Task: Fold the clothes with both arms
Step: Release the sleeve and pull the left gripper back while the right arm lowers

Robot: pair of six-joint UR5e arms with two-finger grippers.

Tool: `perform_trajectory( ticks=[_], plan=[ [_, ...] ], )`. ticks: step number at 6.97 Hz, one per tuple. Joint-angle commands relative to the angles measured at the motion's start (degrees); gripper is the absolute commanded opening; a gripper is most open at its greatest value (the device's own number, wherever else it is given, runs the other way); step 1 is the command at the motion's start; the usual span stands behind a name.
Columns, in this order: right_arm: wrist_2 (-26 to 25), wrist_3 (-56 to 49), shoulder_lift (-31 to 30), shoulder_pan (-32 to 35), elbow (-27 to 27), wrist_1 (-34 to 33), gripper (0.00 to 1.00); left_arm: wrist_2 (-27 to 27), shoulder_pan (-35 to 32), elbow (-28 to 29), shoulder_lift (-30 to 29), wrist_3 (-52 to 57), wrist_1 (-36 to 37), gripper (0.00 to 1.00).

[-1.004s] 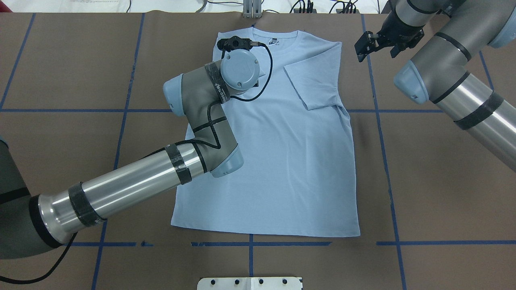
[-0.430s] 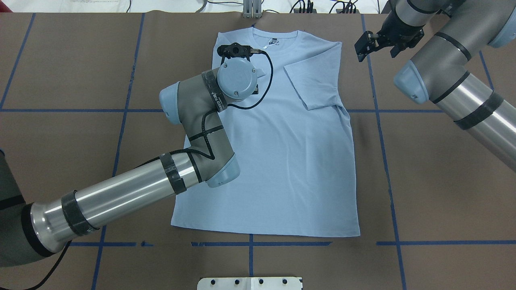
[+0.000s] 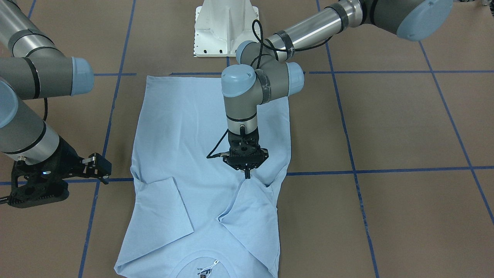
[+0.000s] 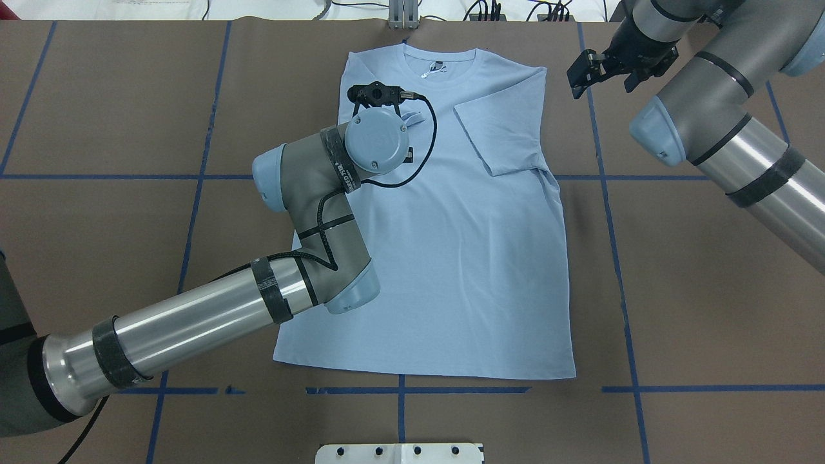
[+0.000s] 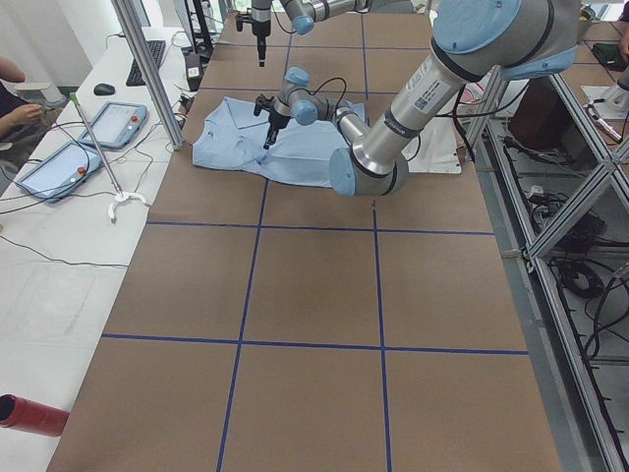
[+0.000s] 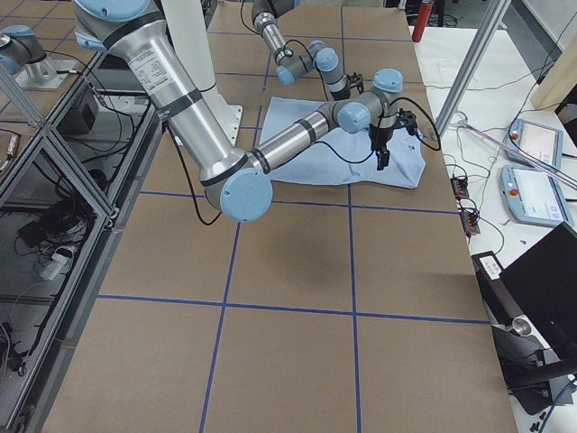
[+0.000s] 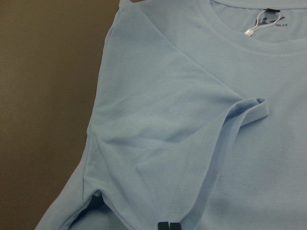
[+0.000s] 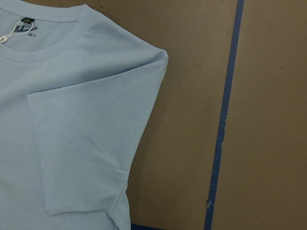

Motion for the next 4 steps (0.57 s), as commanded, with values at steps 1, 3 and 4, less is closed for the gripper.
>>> perform_trajectory(
  ticks=[1, 3, 4],
  plan=[
    [0.03, 0.07, 0.00, -0.07, 0.00, 0.00, 1.00, 0.09, 0.07, -1.48, 1.41, 2.03, -0.08, 0.00],
    [0.11, 0.07, 0.00, -0.07, 0.00, 0.00, 1.00, -0.08, -0.01, -6.31, 4.75, 4.67, 0.01, 0.58],
    [0.11, 0.07, 0.00, -0.07, 0.00, 0.00, 1.00, -0.17, -0.10, -7.98, 4.85, 7.82, 1.14, 1.00]
  ],
)
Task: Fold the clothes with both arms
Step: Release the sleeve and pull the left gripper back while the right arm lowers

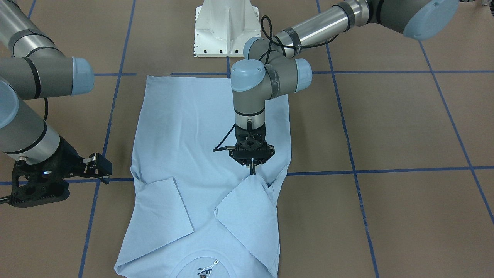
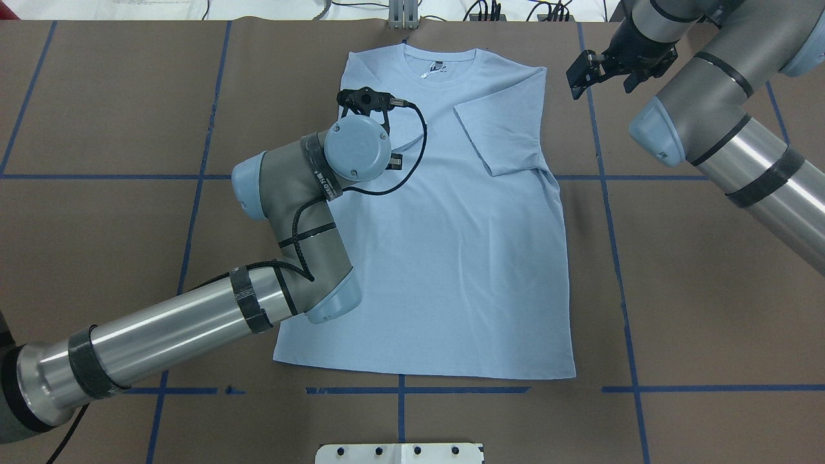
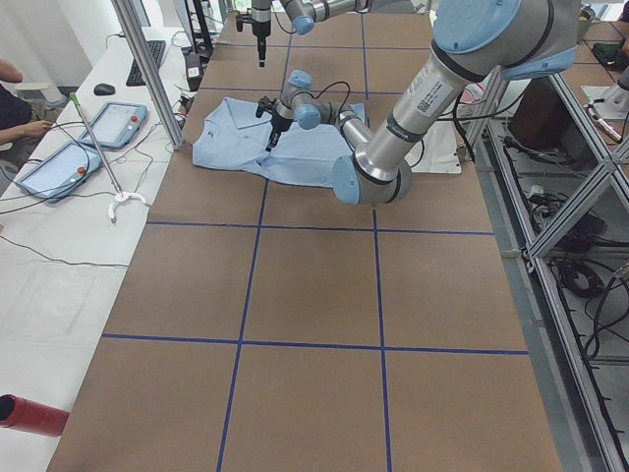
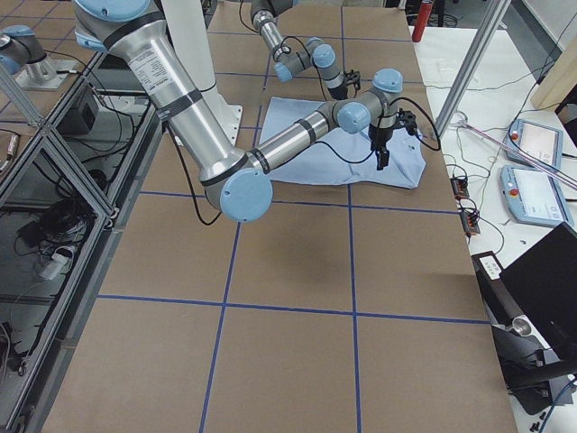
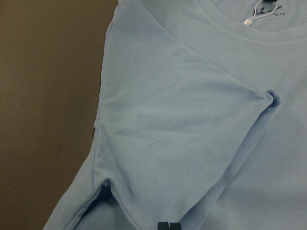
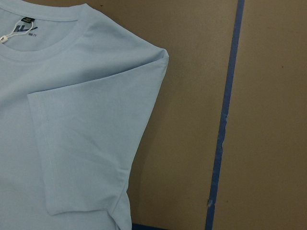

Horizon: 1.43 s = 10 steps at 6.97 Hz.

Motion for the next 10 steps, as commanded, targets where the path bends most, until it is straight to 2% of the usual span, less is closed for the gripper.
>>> perform_trajectory(
  ticks=[1, 4, 5, 6, 7, 8, 9, 10],
  plan=[
    [0.03, 0.09, 0.00, 0.00, 0.00, 0.00, 1.00, -0.37, -0.35, -5.26, 1.31, 5.88, 2.95, 1.00],
    [0.38, 2.18, -0.35, -0.35, 0.70, 0.70, 1.00, -0.81, -2.19, -21.33, 10.79, 13.53, 7.43, 1.00],
    [0.38, 5.68, -1.66, -1.05, 1.05, 3.23, 1.00, -4.38, -3.07, -25.20, 15.08, 13.64, 7.46, 1.00],
    [0.04, 11.28, -6.80, -4.28, 6.88, 7.34, 1.00, -11.98, -5.26, -28.55, 19.38, 13.81, 7.28, 1.00],
    [0.38, 19.26, -13.21, -6.66, 15.04, 9.99, 1.00, -15.28, -5.36, -34.93, 25.17, 13.90, 6.84, 1.00],
    [0.38, 22.30, -18.75, -8.86, 23.82, 9.41, 1.00, -16.36, -5.45, -39.00, 27.84, 13.82, 6.93, 1.00],
    [-1.62, 25.89, -24.03, -13.67, 28.52, 9.75, 1.00, -17.32, -5.54, -41.74, 30.04, 13.03, 6.93, 1.00],
    [-6.34, 34.54, -26.08, -20.68, 32.22, 9.76, 1.00, -19.94, -5.54, -42.98, 32.32, 11.46, 6.84, 1.00]
  ],
)
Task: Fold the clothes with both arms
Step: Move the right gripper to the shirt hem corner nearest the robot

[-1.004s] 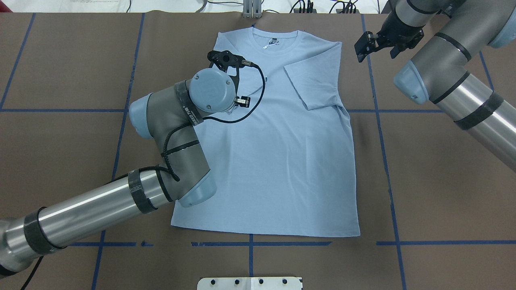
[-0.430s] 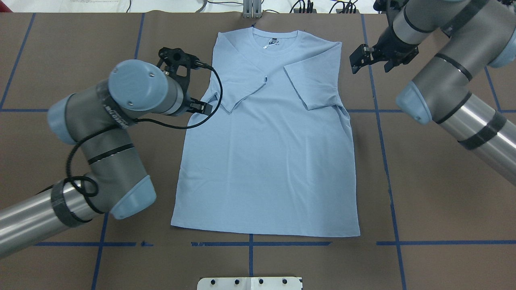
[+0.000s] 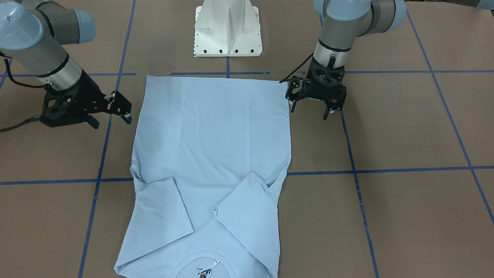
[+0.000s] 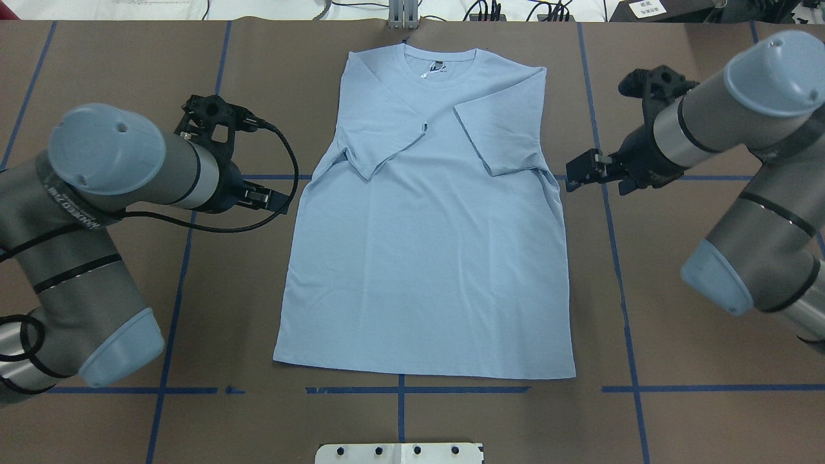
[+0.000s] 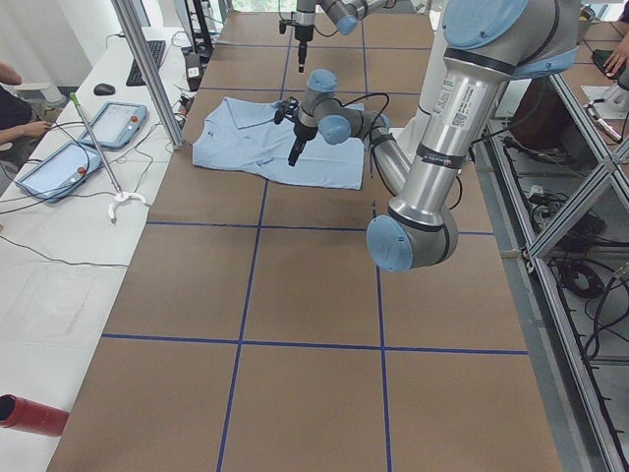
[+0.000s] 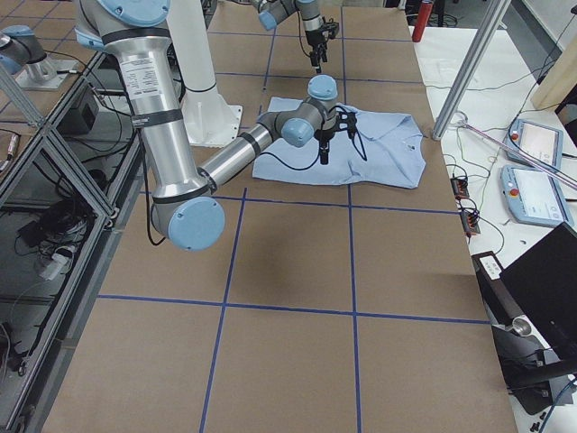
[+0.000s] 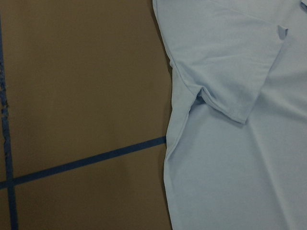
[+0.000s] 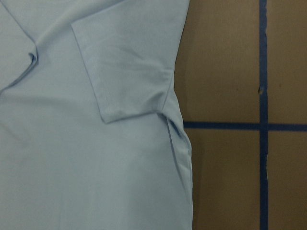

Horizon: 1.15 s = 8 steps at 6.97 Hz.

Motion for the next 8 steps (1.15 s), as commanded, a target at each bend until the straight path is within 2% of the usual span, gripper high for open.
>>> perform_trajectory(
  ticks=[1, 2, 4, 8],
  plan=[
    [-12.89, 15.31, -5.14, -17.90, 6.05, 0.28, 1.00, -2.72, 0.02, -3.36, 4.54, -2.24, -1.03, 1.00],
    [-24.47, 20.86, -6.54, -28.28, 7.36, 0.63, 1.00, -2.72, 0.37, -3.55, 4.55, -6.42, -3.04, 1.00],
    [-28.08, 23.63, -8.82, -35.30, 8.17, 0.72, 1.00, -2.81, 0.72, -3.37, 4.47, -7.52, -3.59, 1.00],
    [-28.28, 23.38, -10.42, -35.24, 5.80, 0.72, 1.00, -2.81, 0.90, -2.58, 4.29, -7.34, -3.59, 1.00]
  ],
)
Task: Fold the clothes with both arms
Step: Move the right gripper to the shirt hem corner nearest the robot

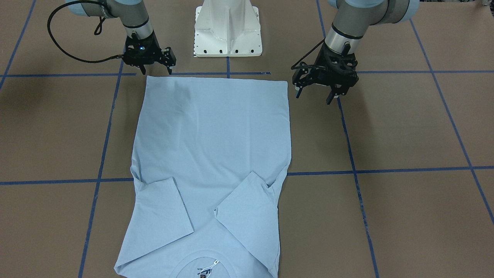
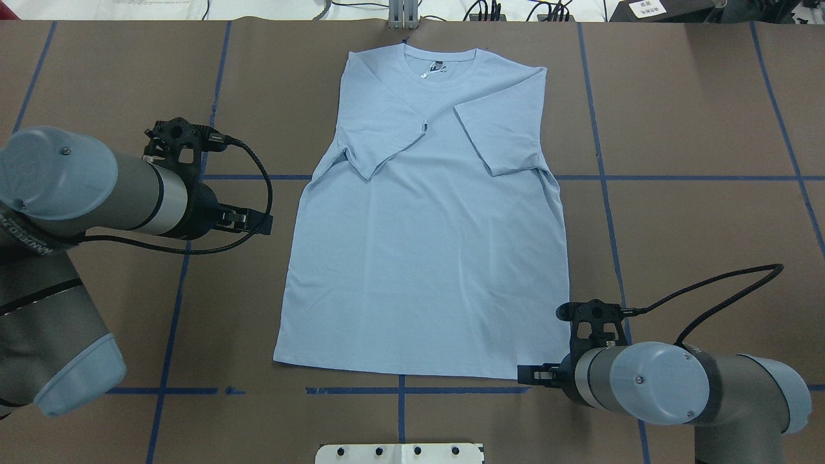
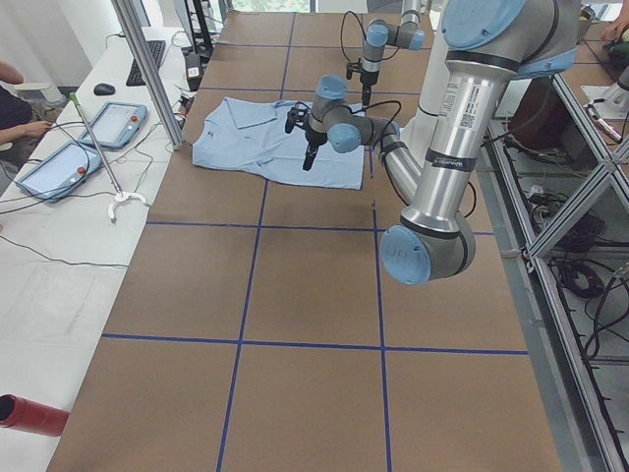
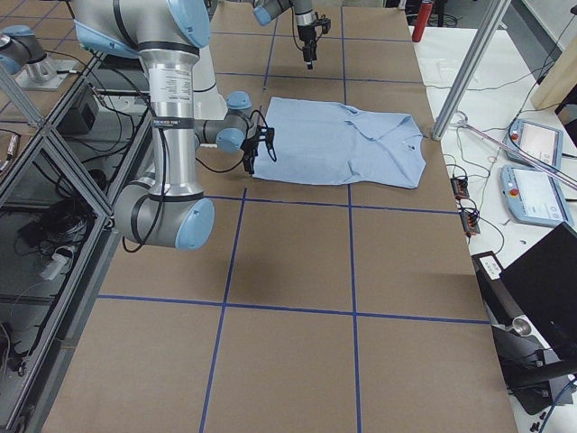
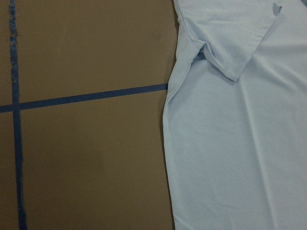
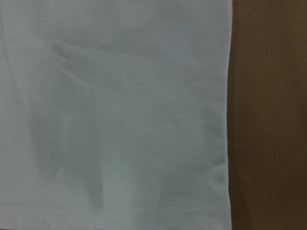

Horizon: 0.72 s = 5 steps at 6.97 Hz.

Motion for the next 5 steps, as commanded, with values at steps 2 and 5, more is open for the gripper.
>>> perform_trajectory(
  ticks=[2, 5],
  plan=[
    [0.33, -0.34, -1.67, 0.12, -0.59, 0.26, 0.99, 0.00, 0.38, 0.23, -0.22, 0.02, -0.01, 1.00],
    [0.41, -0.43, -1.33, 0.12, -2.00, 0.44, 0.70, 0.17, 0.39, 0.67, -0.40, 0.20, -0.01, 1.00]
  ],
)
